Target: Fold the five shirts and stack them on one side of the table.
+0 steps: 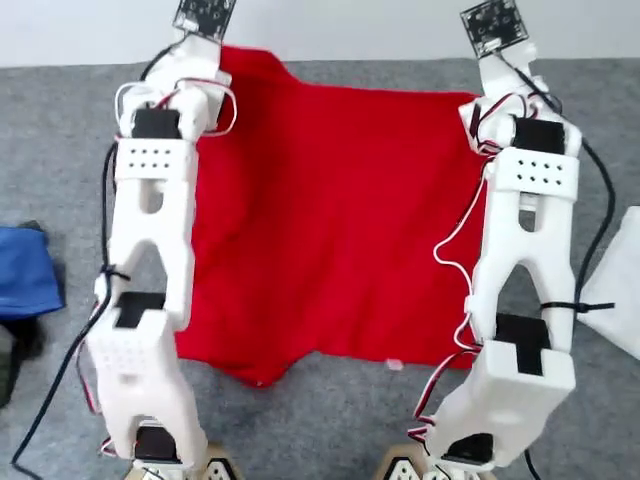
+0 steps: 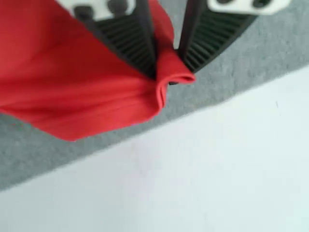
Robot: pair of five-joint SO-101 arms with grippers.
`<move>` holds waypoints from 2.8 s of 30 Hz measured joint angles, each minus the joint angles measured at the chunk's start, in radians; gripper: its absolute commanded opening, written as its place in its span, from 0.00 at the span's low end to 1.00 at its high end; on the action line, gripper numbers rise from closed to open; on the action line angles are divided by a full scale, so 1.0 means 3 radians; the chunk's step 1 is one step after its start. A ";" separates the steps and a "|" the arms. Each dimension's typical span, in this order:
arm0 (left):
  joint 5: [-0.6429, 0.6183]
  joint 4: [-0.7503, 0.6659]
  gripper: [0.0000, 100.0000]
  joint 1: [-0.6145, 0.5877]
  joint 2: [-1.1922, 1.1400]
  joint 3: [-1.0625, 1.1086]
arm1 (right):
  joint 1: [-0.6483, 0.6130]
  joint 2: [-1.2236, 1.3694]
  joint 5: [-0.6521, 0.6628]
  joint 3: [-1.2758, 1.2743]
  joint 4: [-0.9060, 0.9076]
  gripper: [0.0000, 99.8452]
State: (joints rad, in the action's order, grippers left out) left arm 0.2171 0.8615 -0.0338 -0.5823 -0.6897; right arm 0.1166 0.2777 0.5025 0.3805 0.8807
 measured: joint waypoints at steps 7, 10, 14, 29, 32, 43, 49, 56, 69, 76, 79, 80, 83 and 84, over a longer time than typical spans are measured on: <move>0.0010 0.0332 0.01 0.0036 -0.0869 -0.1509 | 0.0061 0.0010 0.0031 0.0000 -0.0409 0.01; 0.0010 0.0343 0.01 0.0087 -0.1043 -0.2010 | 0.0077 0.0010 0.0031 0.0118 -0.0450 0.01; 0.0010 0.0343 0.01 0.0164 -0.1130 -0.2348 | 0.0118 0.0010 0.0031 0.0251 -0.0455 0.01; 0.0169 0.1069 0.01 0.0266 -0.1141 -0.2496 | 0.0230 0.0010 0.0235 0.0256 0.0164 0.01; 0.0358 0.1637 0.01 0.0266 -0.1141 -0.2542 | 0.0230 0.0010 0.0266 0.0256 0.0598 0.01; 0.0609 0.2890 0.01 0.0118 -0.1141 -0.2573 | 0.0230 0.0010 0.0465 0.0256 0.2082 0.01; 0.0731 0.2890 0.00 0.0041 -0.1141 -0.2209 | 0.0230 0.0010 0.0476 0.0261 0.2644 0.01; 0.1048 0.2890 0.00 0.0041 -0.0895 -0.1192 | 0.0230 0.0010 0.0476 0.0261 0.2890 0.01; 0.1488 0.2879 0.00 0.0036 -0.0102 0.0670 | 0.0230 0.0123 0.0655 -0.0363 0.2895 0.01; 0.1570 0.2879 0.01 0.0031 0.0031 0.1141 | 0.0230 0.0123 0.0767 -0.0588 0.2895 0.01; 0.1570 0.2879 0.01 0.0031 0.0077 0.1274 | 0.0230 0.0123 0.0777 -0.0624 0.2885 0.01; 0.1570 0.2879 0.01 0.0031 0.0077 0.1299 | 0.0230 0.0123 0.0777 -0.0629 0.2874 0.01; 0.1570 0.2879 0.01 0.0031 0.0077 0.1366 | 0.0230 0.0123 0.0777 -0.0650 0.2864 0.01; 0.1570 0.2879 0.02 0.0031 0.0077 0.1386 | 0.0230 0.0123 0.0777 -0.0650 0.2864 0.01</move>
State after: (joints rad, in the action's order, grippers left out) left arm 0.6882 1.7254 -0.0245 -0.5593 -0.2739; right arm 0.1857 0.3145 0.7357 0.1857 1.7400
